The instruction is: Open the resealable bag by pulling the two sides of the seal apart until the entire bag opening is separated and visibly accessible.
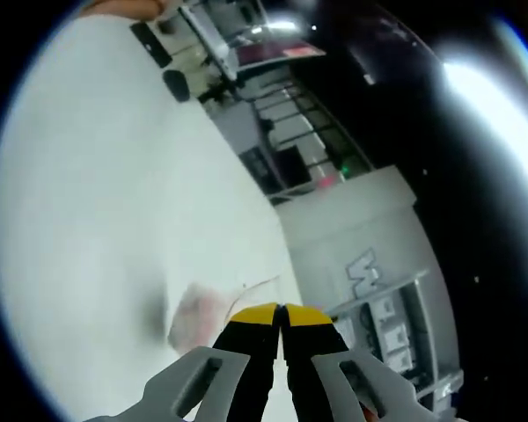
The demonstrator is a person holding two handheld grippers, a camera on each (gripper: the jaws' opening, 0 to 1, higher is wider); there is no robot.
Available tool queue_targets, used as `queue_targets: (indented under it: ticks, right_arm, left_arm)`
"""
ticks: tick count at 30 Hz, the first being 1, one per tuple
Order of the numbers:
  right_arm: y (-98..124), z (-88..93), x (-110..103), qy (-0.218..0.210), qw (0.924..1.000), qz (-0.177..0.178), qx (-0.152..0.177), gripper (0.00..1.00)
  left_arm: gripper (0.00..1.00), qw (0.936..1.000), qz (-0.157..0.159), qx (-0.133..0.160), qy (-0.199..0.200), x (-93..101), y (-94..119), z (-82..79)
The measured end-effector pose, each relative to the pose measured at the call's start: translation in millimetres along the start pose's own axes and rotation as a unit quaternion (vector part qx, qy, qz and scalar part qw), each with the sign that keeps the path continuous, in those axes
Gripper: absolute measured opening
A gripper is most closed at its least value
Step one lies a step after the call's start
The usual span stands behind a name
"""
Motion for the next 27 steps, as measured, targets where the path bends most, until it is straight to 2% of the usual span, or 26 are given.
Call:
queue_targets:
  ticks: [21,27]
  right_arm:
    - [-16,10.7,7,-0.006,0.9998,0.003,-0.019,0.0]
    - [-23,13.3,9,-0.005,0.9997,0.003,-0.024,0.0]
  left_arm:
    - [0.91,1.0,-0.002,-0.001,0.005,-2.3,-1,1.4]
    - [0.91,0.9999,-0.002,0.008,0.009,-3.6,-2,-3.0]
Point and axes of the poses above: the point that each gripper's makers call its tool centre point, and the gripper's own axes: y roughly backward along the fingers, x roughly to its right, z roughly out of its underside, the point moved 10 cm from there along y, roughly backward along the fingers, and after that the axes turned 1 degree about x, right-handed, at the moved point
